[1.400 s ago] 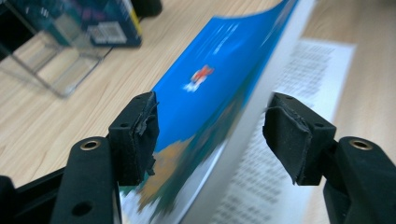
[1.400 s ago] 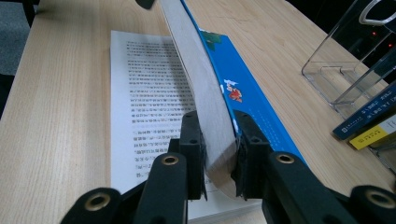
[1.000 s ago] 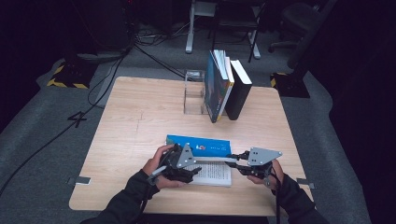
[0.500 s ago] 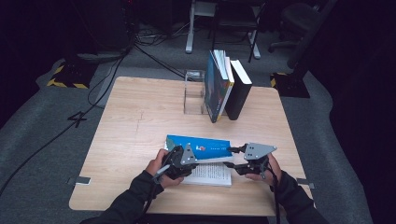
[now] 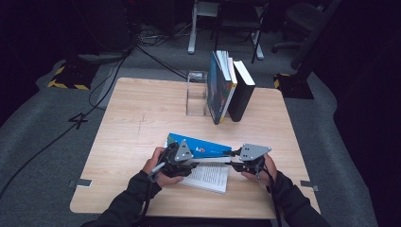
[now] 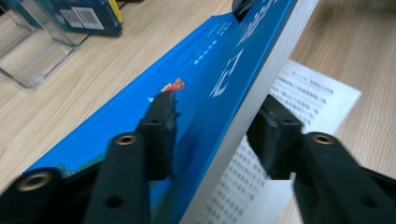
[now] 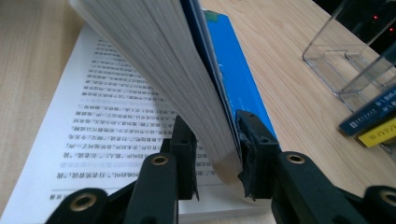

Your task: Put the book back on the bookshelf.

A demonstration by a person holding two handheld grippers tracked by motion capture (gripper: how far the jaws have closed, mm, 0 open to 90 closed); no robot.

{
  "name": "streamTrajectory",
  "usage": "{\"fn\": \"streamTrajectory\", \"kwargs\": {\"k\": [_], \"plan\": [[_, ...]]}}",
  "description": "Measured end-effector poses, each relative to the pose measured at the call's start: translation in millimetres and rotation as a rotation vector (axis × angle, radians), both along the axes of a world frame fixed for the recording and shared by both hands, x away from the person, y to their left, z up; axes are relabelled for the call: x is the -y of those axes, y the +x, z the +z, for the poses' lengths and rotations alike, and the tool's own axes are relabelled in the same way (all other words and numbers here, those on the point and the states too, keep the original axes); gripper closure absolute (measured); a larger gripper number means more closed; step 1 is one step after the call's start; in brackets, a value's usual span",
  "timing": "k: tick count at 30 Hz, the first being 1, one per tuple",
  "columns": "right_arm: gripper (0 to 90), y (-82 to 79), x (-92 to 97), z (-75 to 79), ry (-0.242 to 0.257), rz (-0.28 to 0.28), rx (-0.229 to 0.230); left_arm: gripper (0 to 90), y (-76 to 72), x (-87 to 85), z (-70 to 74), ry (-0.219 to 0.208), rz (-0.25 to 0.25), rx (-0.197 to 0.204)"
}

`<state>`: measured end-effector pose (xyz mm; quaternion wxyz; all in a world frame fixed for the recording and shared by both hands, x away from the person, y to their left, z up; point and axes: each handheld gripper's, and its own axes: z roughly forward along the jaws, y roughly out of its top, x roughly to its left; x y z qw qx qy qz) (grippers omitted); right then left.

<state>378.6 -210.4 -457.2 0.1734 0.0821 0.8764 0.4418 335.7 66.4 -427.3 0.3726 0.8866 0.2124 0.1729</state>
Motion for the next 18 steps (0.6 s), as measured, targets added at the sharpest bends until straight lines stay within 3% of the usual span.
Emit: {"fn": "streamTrajectory", "kwargs": {"k": [5,9,12,15,18], "plan": [[71.8,-5.2,-4.6,2.7,-0.006,0.008,0.005,48.7,-6.0,13.6,-2.7,0.022,-0.011,0.025],[71.5,-5.3,-5.1,2.9,-0.007,0.004,0.004,62.6,-6.0,11.3,-3.5,0.001,0.017,0.047],[70.5,-5.9,-6.1,3.5,-0.01,-0.004,-0.001,66.2,-5.1,8.9,-5.3,-0.019,0.005,0.038],[65.3,-4.3,-5.9,3.7,0.002,-0.01,-0.012,69.6,-1.9,4.0,-9.1,-0.066,0.008,-0.002],[56.4,-3.6,-3.4,5.6,0.04,-0.049,-0.007,73.3,-1.9,2.1,-10.0,-0.082,0.007,0.009]]}}
